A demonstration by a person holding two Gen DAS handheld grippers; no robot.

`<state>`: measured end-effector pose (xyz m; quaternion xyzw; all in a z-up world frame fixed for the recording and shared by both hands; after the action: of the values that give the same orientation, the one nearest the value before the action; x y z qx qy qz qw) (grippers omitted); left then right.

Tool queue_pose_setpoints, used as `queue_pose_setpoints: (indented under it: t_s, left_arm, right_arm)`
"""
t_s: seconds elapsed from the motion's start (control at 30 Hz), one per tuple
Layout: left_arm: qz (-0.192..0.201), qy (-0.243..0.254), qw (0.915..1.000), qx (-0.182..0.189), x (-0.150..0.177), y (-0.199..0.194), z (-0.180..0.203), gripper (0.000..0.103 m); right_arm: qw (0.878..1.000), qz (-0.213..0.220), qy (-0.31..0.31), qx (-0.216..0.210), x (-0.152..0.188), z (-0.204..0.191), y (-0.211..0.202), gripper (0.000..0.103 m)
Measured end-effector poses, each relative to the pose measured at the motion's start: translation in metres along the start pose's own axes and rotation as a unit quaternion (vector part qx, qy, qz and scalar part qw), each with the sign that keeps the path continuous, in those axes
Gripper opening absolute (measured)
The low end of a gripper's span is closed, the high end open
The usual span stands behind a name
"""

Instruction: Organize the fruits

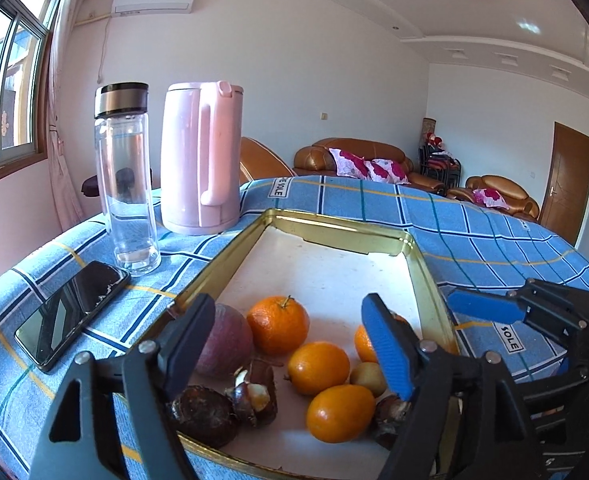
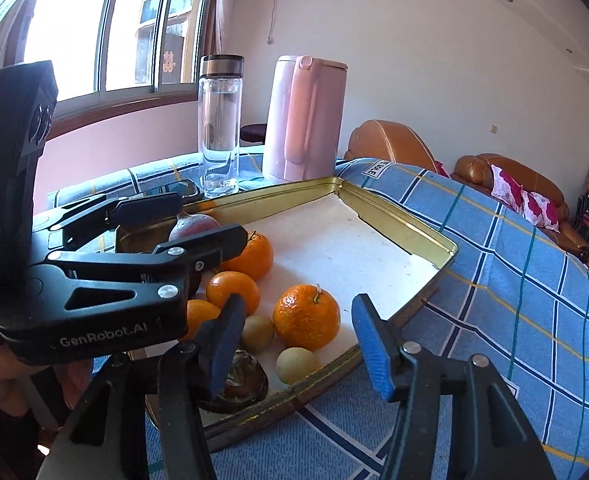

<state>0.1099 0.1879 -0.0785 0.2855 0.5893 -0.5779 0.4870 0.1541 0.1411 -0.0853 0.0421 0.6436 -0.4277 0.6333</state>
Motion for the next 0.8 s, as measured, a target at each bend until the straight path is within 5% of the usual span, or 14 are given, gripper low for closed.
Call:
queue_pose_setpoints:
  t_s: [0.47,0.63,0.8]
  left_arm:
    - [0.045,0.028,0.9986,0.007,-0.023,-0.031,0.024,0.100]
    - [0.050,0.041,0.9978,0.014,-0.026,-0.035,0.034,0.103]
    - [0.052,0.051,0.9972,0.017,-0.027,-0.040,0.044,0.103]
  right_arm:
    - [0.991,0.031,0.088,0.092,0.002,0.069,-0.042,0.066]
    - [0.984,0.071,0.105,0.126,-0.005,0.088,-0.071,0.081]
    - [0.981,0.086,0.114,0.131,-0.007,0.096,-0.085,0.082]
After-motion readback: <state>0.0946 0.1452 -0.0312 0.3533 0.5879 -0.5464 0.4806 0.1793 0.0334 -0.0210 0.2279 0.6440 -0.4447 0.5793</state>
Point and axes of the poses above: each gripper's, at about its wrist camera, not at the fingertips, and y roughly the way its jaws point, z to its right, x to its underside, the point moved 9 cm from there along y, roughly the way its jaws point, and after that the axes turned 9 degrees about x, right-handed, at the moved point
